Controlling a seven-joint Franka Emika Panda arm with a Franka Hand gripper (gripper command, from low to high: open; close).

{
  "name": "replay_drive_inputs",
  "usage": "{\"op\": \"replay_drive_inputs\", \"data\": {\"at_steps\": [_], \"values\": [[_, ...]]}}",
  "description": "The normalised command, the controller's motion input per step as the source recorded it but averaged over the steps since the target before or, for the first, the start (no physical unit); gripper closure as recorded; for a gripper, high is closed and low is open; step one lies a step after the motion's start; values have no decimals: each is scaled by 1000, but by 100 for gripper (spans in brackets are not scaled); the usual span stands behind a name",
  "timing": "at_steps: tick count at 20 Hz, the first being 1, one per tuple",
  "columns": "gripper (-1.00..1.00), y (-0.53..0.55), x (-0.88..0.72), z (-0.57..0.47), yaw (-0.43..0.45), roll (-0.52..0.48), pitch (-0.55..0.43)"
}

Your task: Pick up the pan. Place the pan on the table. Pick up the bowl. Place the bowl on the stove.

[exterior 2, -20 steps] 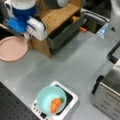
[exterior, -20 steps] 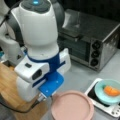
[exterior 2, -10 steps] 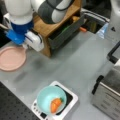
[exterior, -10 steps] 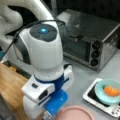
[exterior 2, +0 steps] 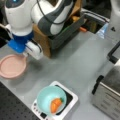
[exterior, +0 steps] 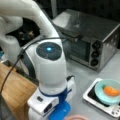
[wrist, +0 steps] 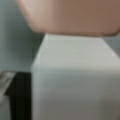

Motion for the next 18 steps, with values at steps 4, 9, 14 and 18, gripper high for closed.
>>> {"op": "replay_drive_inputs", "data": {"at_steps": [4,9,14,18], "values": [[100,70,99,-301,-90,-125,-66],[100,127,31,-182,-63,-103,-87],[100,163,-49,-121,-48,-169,-100],[100,137,-83,-156,-5,-191,-104]]}}
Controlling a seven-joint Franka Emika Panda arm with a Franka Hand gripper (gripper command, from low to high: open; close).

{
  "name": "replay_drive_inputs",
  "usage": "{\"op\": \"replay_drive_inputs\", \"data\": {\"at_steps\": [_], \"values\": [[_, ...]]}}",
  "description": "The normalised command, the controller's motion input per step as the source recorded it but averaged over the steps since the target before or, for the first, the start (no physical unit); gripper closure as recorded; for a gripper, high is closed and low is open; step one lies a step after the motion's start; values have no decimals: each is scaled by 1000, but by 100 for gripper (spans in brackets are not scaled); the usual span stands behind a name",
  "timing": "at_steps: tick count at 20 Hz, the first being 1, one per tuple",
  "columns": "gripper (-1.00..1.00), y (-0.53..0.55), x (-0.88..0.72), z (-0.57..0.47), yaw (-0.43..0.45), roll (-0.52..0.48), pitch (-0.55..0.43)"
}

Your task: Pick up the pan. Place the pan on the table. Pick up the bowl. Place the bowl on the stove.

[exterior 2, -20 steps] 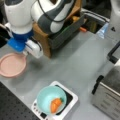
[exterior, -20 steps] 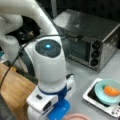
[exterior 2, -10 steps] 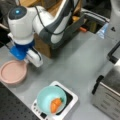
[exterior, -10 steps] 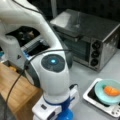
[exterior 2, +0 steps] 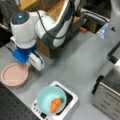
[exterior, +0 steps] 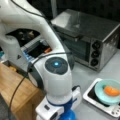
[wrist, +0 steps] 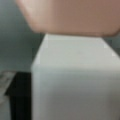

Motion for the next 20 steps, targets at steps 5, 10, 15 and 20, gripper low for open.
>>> {"op": "replay_drive_inputs", "data": {"at_steps": [5,10,15,20], "values": [[100,133,-97,-213,15,-131,-150],[100,146,-111,-151,32,-124,-160],[100,85,-124,-107,83,-102,-146],[100,63,-136,-100,117,-70,-154]]}}
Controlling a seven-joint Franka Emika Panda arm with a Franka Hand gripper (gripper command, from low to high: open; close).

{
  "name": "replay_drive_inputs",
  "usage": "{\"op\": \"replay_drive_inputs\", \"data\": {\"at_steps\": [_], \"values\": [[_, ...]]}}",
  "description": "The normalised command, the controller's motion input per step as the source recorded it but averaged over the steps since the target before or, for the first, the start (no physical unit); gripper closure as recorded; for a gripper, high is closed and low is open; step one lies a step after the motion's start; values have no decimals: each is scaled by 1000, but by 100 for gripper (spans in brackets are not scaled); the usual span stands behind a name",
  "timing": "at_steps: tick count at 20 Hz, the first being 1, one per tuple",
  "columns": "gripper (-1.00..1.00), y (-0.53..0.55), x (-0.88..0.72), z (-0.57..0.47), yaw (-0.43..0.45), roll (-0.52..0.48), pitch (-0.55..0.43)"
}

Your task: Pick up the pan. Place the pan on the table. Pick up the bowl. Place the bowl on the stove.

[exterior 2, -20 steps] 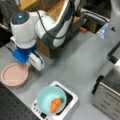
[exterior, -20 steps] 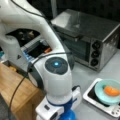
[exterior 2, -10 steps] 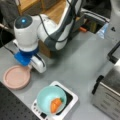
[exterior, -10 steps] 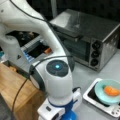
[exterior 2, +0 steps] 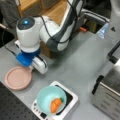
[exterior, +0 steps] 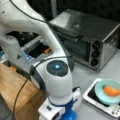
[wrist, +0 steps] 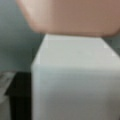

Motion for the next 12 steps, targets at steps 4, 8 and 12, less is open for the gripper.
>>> {"op": "replay_drive_inputs", "data": {"at_steps": [4,8,12], "values": [[-100,51,-143,-102,124,-45,-175],[-100,49,-176,-82,116,-31,-179],[-100,19,-234,-74,111,-22,-179]]}}
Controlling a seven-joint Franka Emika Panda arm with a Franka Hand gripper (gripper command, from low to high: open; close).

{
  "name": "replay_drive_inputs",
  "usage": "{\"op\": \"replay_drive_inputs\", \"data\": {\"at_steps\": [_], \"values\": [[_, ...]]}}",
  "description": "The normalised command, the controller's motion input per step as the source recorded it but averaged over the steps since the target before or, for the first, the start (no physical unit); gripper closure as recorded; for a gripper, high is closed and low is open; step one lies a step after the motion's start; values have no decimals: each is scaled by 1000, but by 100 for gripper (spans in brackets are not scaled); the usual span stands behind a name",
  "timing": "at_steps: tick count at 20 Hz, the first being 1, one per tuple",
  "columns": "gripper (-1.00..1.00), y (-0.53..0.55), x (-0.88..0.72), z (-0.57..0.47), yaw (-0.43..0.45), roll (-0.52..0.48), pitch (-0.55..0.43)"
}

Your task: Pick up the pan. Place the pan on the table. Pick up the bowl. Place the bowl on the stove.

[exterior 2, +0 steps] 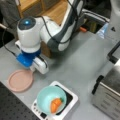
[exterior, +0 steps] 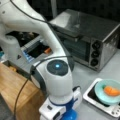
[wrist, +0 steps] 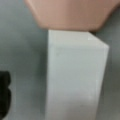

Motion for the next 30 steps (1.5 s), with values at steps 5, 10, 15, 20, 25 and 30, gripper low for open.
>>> {"op": "replay_drive_inputs", "data": {"at_steps": [5,10,15,20,25,30], "values": [[-100,-18,-297,-62,109,-12,-163],[-100,-15,-326,-44,96,-11,-139],[-100,4,-300,7,78,-5,-101],[-100,23,-222,133,50,13,-28],[-100,64,-161,215,22,14,51],[-100,81,-117,209,12,22,112]]}}
